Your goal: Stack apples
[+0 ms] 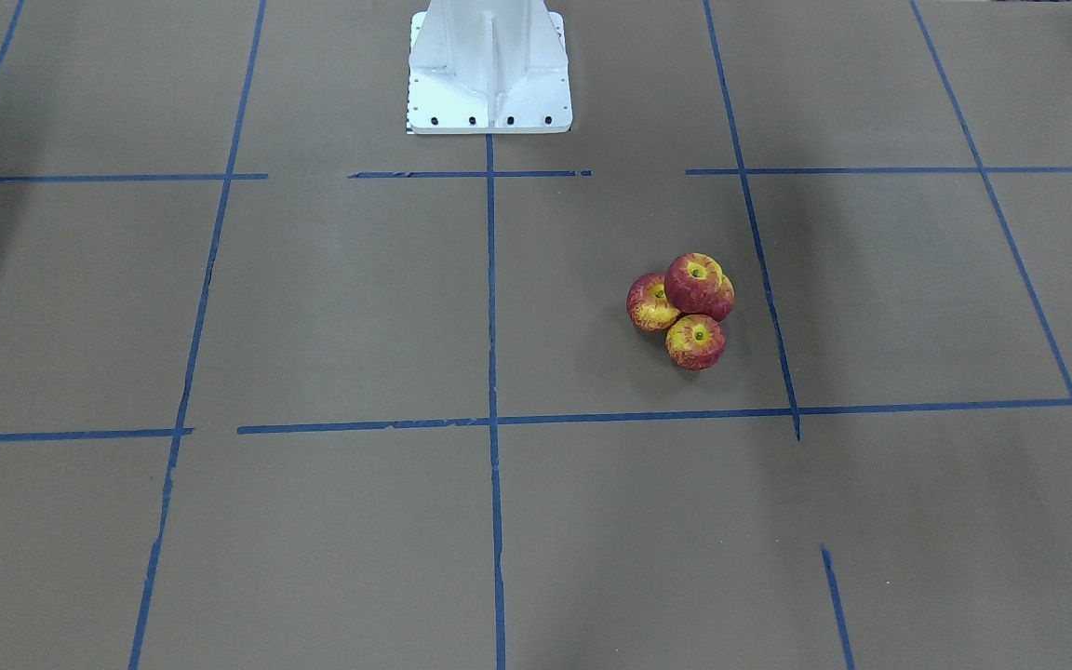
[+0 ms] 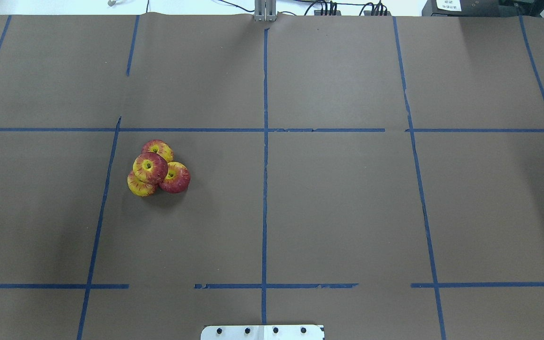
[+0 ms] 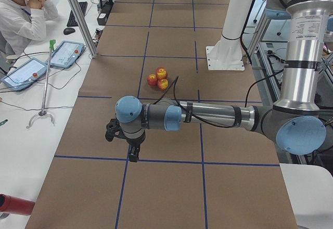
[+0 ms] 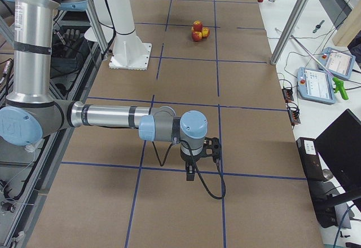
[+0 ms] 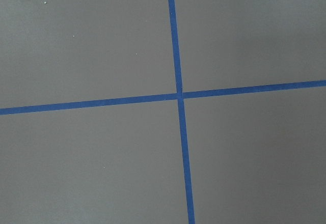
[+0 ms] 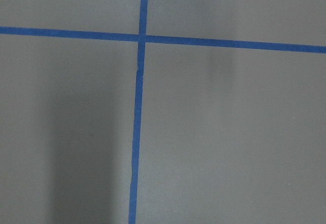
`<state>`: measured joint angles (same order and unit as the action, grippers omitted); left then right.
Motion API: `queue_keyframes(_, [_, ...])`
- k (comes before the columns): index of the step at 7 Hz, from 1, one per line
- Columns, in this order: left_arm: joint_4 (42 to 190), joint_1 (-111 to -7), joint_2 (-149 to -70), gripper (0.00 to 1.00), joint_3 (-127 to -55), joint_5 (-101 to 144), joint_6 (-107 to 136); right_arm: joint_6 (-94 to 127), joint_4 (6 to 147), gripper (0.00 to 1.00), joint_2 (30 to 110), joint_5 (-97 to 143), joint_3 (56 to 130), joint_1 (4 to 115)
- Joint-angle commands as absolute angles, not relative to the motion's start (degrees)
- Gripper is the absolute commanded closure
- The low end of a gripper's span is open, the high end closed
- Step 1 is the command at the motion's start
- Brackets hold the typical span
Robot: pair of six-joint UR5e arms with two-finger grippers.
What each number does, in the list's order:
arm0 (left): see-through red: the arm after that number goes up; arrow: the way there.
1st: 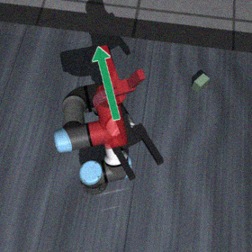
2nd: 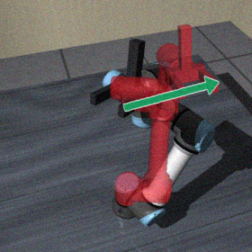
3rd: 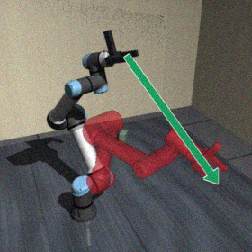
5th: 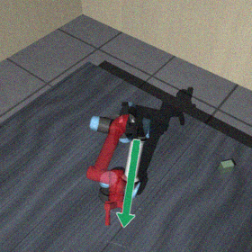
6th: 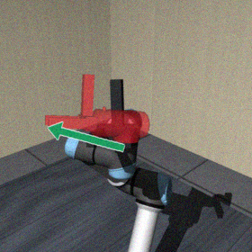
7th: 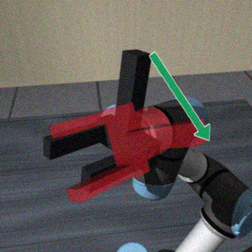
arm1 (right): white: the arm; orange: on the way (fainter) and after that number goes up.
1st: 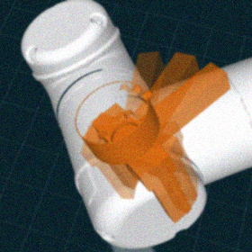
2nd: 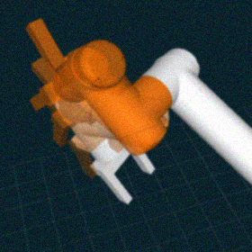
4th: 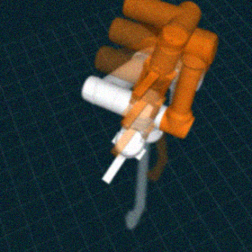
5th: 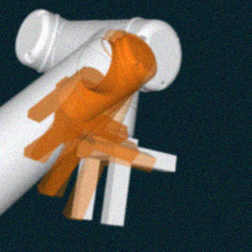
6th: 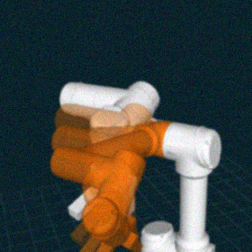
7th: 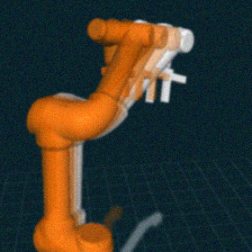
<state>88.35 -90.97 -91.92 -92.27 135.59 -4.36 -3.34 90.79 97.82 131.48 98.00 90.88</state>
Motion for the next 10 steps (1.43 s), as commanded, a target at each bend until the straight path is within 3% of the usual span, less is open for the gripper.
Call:
queue_keyframes(1, [88.6,-91.0,-91.9,0.00,-91.1,135.4,-4.7,-3.3,90.8,0.00,97.8,131.6,98.0,90.9])
queue_keyframes(10, [88.3,-90.9,-93.6,0.00,-91.9,135.4,-4.7,-3.3,90.8,0.00,97.8,131.5,98.0,90.9])
